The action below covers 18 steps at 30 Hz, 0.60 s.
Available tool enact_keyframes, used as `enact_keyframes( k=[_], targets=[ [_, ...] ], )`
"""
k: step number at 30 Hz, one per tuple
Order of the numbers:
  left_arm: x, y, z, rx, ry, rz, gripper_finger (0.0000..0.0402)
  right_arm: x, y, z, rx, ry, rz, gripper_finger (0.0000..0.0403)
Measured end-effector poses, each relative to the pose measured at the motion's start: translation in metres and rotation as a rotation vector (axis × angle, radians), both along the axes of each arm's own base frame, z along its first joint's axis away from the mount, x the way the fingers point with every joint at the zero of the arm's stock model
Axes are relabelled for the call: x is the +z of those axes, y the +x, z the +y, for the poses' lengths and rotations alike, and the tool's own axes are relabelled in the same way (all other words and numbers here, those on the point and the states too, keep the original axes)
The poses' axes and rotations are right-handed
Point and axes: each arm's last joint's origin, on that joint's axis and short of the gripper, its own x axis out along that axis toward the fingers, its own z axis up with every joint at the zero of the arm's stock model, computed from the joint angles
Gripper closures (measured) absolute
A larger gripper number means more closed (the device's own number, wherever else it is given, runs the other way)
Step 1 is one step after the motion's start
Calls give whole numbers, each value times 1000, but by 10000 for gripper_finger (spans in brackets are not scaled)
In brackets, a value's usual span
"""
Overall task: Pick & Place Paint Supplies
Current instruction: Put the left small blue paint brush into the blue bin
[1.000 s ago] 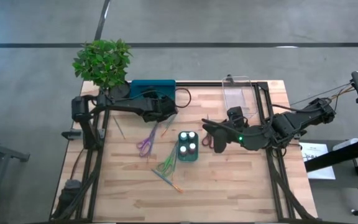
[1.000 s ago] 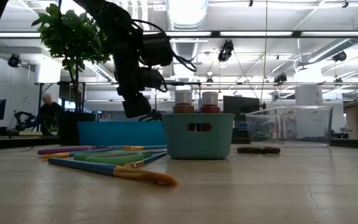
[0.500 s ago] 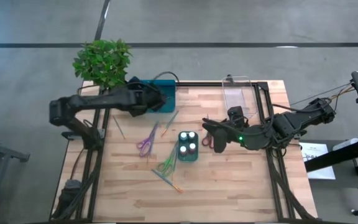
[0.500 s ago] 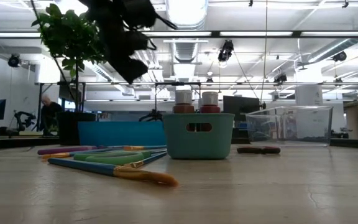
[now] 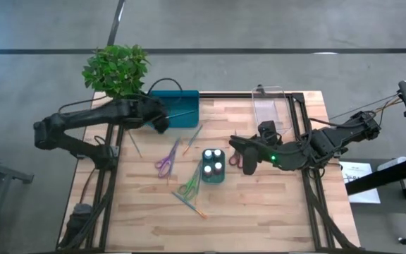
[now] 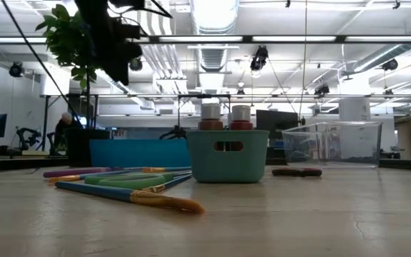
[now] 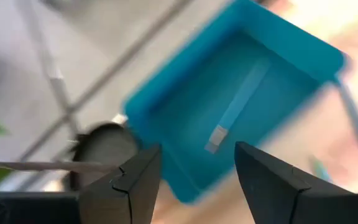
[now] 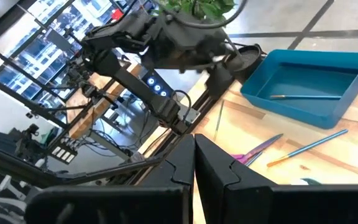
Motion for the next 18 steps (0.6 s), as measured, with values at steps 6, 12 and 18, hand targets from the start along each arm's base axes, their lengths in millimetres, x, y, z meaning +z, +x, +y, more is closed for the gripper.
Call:
enact_keyframes(
  k=[6, 12, 18],
  targets=[
    [-9, -30, -18, -102, -249, -61, 192, 0, 0, 0, -2, -13, 1, 394],
    [-28, -45, -36, -223, -576, -120, 192, 0, 0, 0, -9, -29, 4, 394],
    [-39, -47, -50, -322, -771, -105, 192, 0, 0, 0, -7, -35, 6, 394]
  ],
)
